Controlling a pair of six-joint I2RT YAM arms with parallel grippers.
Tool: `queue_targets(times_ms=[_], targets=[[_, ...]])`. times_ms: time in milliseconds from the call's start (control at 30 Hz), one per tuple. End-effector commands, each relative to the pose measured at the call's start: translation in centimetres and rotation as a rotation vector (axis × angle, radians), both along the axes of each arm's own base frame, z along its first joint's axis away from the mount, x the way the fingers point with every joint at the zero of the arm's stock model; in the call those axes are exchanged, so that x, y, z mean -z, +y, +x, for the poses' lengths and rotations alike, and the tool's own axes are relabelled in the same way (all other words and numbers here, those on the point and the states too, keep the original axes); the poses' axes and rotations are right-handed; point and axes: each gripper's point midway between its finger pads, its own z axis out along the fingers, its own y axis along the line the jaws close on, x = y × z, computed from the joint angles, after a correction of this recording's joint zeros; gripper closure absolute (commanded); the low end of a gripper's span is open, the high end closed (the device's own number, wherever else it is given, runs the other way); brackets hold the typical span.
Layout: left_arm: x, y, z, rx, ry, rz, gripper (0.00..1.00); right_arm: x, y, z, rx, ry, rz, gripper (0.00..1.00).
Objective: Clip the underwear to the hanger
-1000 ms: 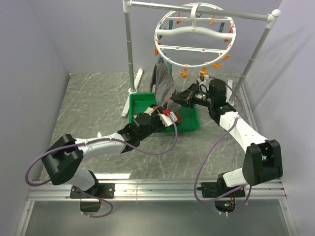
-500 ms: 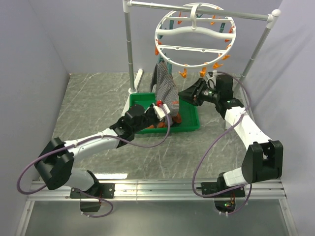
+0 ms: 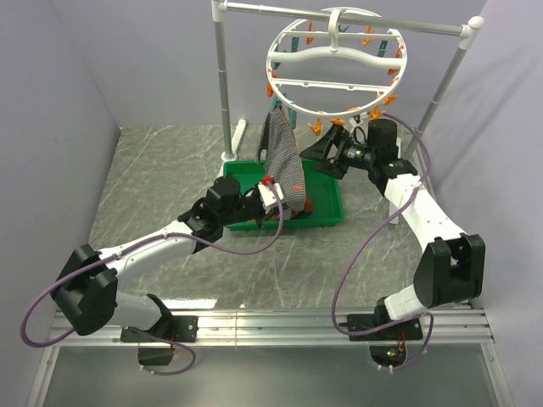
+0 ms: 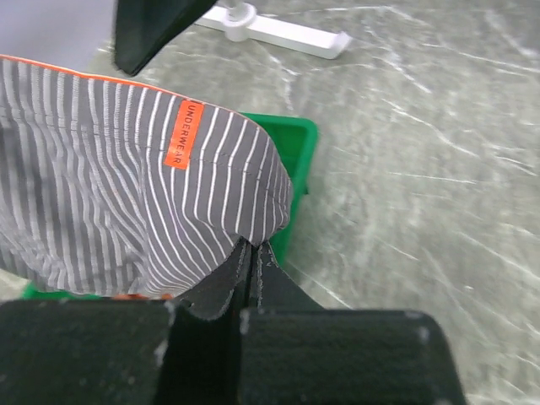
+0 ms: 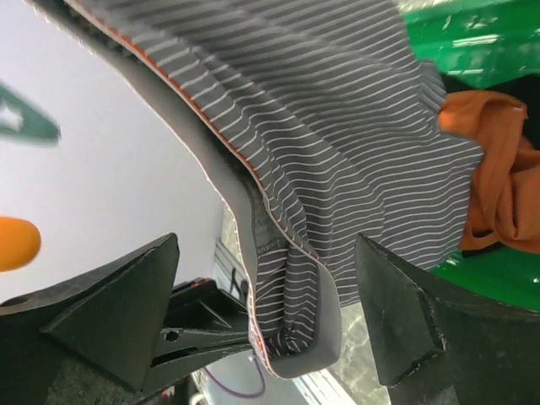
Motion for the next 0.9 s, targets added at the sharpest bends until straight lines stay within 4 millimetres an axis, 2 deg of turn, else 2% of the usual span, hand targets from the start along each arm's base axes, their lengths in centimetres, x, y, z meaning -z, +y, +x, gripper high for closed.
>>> queue_targets(times_ms=[0,167,300,500,567,667,700,767,800,867], targets=[[-3.5,-0.4,-1.1,0.076,-0.008,-0.079,1.00,-1.3,1.6,-0.7,-0.074,-0.120,-0.038,0.08],[-4.9,0.0,-0.6,0.089,0.042,-0.129,1.00,0.6,3.1,-1.4,-0.116,-0.141,-0.136,0.09],[-5.6,0.5,-0.4,0.098,0.077,-0.157,1.00,2.1,3.6,-1.0,-0.127,-0.108,-0.164,0.09],[-6.0,1.3,0.3,0.089,0.104,-0.173,1.00,3.5,4.1,-0.4,-0.130,-0.047,-0.157,0.10],[-6.2,1.5,0.5,0.092,0.117,-0.185,1.00,3.4,4.5,-0.6,-0.146,-0.026,-0.125,0.12],[-6.3,1.7,1.0,0.092,0.143,-0.197,1.00,3.2,5.7,-1.1,-0.198,0.015,-0.030,0.25],[-6.2,1.7,1.2,0.088,0.161,-0.201,1.00,3.4,5.8,-1.2,-0.205,0.029,-0.012,0.42],[-6.3,2.1,1.8,0.074,0.172,-0.206,1.00,2.8,6.2,-1.3,-0.212,0.037,0.034,0.56],[-6.0,2.2,1.7,0.092,0.184,-0.202,1.00,2.5,6.3,-1.3,-0.216,0.018,0.048,0.68],[-5.7,2.4,1.8,0.093,0.208,-0.187,1.00,1.8,6.3,-1.4,-0.212,0.030,0.085,0.81]])
